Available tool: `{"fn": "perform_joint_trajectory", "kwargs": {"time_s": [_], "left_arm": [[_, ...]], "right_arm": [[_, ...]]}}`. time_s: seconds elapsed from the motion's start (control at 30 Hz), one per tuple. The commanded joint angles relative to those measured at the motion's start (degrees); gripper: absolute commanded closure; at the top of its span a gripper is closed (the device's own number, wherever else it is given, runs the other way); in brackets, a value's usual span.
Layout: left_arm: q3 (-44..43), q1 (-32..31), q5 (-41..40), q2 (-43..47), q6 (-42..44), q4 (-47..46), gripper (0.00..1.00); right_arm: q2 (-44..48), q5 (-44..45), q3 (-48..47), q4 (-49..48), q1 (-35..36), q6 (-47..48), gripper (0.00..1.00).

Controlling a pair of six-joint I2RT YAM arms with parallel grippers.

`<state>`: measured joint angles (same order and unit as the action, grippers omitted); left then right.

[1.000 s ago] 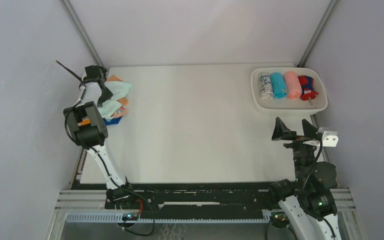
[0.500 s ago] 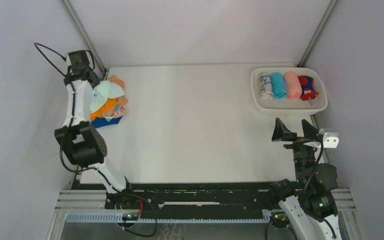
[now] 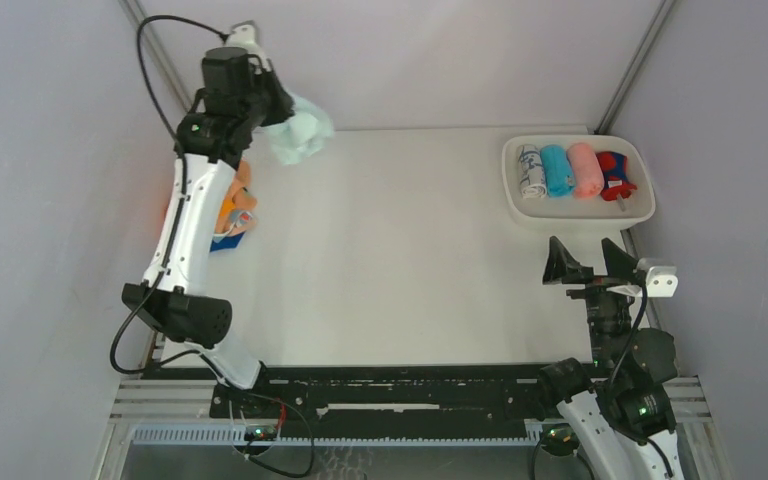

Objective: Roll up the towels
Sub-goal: Place the towel at the center of the board, then flatten out the towel at the center of the board.

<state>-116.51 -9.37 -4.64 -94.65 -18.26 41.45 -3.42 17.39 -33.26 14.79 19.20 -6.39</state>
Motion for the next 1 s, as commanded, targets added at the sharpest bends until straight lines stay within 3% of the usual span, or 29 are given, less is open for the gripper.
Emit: {"fn": "perform_joint_trajectory", "kwargs": {"time_s": [0.0, 0.2, 0.47, 0.6, 0.73, 0.97], "left_arm": [[-3.34, -8.16, 6.45, 0.00, 4.08, 2.72, 0.86], [13.13, -15.78, 1.41, 3.64, 8.61, 2.27, 0.74], [38.61, -17.68, -6.02, 16.18, 2.88, -5.80, 0.40], [48.38, -17.93, -6.84, 23.06, 0.08, -7.72, 0.33], [57.68, -18.02, -3.84, 23.68, -5.43, -11.36, 0.30], [59.07, -17.35, -8.24, 15.66, -12.91, -16.84, 0.27]], "right_arm": [[-0.51, -1.42, -0.17, -1.17, 0.39, -0.34, 0.00], [-3.46, -5.32, -1.36, -0.30, 0.44, -1.81, 0.00], [-14.76, -15.52, -4.85, 2.04, 0.70, -5.03, 0.00], [-22.10, -22.02, -6.61, 3.33, 1.22, -6.22, 0.00], [-31.03, -24.40, -7.32, 4.92, 1.83, -9.37, 0.00], [-42.01, -19.63, -7.79, 7.96, 3.87, -13.25, 0.04]]}}
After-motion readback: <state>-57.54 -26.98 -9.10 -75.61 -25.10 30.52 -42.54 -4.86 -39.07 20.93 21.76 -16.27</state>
